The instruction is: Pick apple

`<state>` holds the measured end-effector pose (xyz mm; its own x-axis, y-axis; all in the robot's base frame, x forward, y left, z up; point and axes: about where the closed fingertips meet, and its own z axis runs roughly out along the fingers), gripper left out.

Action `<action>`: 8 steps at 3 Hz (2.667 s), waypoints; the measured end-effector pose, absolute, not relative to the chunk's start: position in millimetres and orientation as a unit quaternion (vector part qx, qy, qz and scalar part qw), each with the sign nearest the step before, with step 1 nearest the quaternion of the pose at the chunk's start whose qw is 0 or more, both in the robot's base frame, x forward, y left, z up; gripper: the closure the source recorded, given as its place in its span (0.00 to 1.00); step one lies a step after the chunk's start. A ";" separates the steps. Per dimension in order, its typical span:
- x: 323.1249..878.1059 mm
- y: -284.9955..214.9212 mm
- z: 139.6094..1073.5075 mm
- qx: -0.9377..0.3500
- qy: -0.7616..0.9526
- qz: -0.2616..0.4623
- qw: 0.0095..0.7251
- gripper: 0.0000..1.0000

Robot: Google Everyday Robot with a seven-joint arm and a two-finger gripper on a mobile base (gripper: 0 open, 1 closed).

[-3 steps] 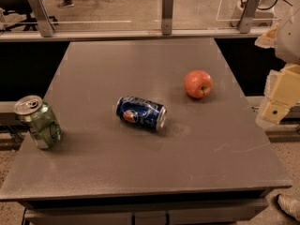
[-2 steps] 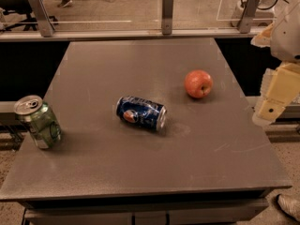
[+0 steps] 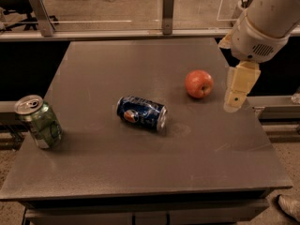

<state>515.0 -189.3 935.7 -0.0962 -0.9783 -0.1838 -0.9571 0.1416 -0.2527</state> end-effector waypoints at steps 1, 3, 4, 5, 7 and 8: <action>547.9 -179.3 906.6 -0.664 0.730 -0.031 0.159 0.00; 589.5 -147.4 861.4 -0.671 0.720 -0.016 0.174 0.00; 589.1 -147.1 860.5 -0.672 0.720 -0.016 0.173 0.19; 589.2 -146.4 859.2 -0.672 0.720 -0.015 0.172 0.41; 581.7 -150.2 890.0 -0.674 0.713 -0.027 0.189 0.88; 564.5 -158.4 942.4 -0.677 0.701 -0.038 0.224 1.00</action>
Offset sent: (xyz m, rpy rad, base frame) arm 0.0875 0.0439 -0.0854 0.0435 -0.0138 0.0720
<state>564.5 -158.4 942.4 0.0155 -0.9648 -0.2626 -0.9312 0.0817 -0.3552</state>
